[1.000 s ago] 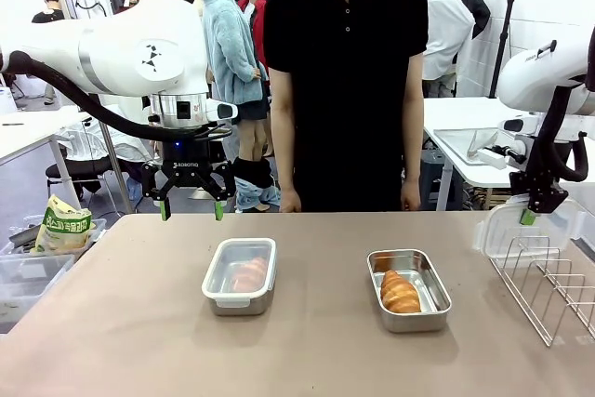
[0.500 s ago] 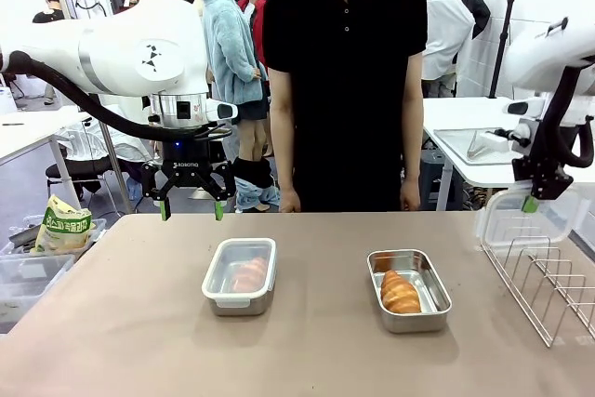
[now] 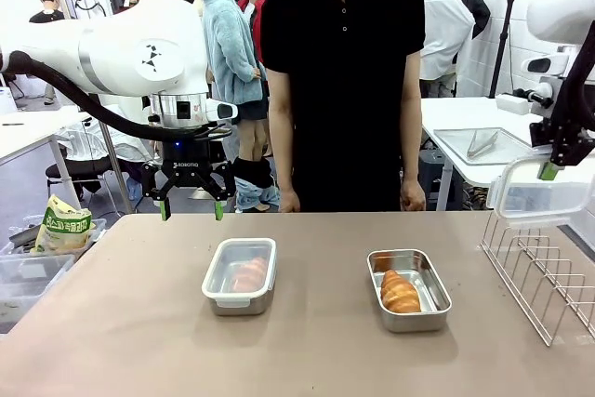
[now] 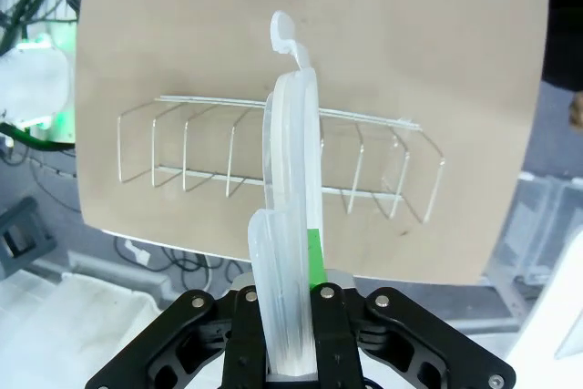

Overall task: Place the bread in airtight containers.
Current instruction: Pick up one Airtight Container lid and hand it to the human.

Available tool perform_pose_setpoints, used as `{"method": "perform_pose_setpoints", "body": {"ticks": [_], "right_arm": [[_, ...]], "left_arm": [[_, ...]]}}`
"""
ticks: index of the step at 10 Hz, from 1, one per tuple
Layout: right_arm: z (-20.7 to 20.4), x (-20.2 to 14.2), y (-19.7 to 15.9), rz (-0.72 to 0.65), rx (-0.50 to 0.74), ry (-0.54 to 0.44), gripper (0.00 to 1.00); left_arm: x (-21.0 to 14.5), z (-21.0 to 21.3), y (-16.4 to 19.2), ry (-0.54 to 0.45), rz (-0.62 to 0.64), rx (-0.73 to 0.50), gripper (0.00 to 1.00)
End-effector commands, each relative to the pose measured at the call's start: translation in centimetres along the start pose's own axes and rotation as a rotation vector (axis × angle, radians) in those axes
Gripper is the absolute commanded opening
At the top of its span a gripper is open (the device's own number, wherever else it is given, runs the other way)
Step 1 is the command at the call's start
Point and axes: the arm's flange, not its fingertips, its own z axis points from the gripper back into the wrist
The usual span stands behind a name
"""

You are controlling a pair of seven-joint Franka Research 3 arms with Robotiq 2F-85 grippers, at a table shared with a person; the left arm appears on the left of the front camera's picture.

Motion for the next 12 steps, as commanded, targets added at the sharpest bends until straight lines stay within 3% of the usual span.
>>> {"method": "perform_pose_setpoints", "body": {"ticks": [1,3,5,8,10,12], "right_arm": [[2.1,2.0,-0.9,0.159,-0.043,-0.04,0.0],[6.0,6.1,-1.0,0.309,-0.172,0.003,0.0],[9.2,10.2,-1.3,0.514,-0.393,-0.012,0.0],[12.5,15.1,-2.5,0.67,-0.58,-0.01,0.0],[13.4,17.3,-4.2,0.705,-0.658,-0.026,0.0],[13.3,18.0,-4.6,0.705,-0.627,-0.018,0.0]], "left_arm": [[-0.1,0.2,0.2,0.004,0.002,0.001,1.0],[-0.1,0.2,0.2,0.004,0.002,0.001,1.0],[-0.1,0.2,0.2,0.004,0.002,0.001,1.0],[-0.1,0.2,0.2,0.004,0.002,0.001,1.0],[-0.1,0.2,0.2,0.004,0.002,0.001,1.0],[-0.1,0.2,0.2,0.004,0.002,0.001,1.0]]}}
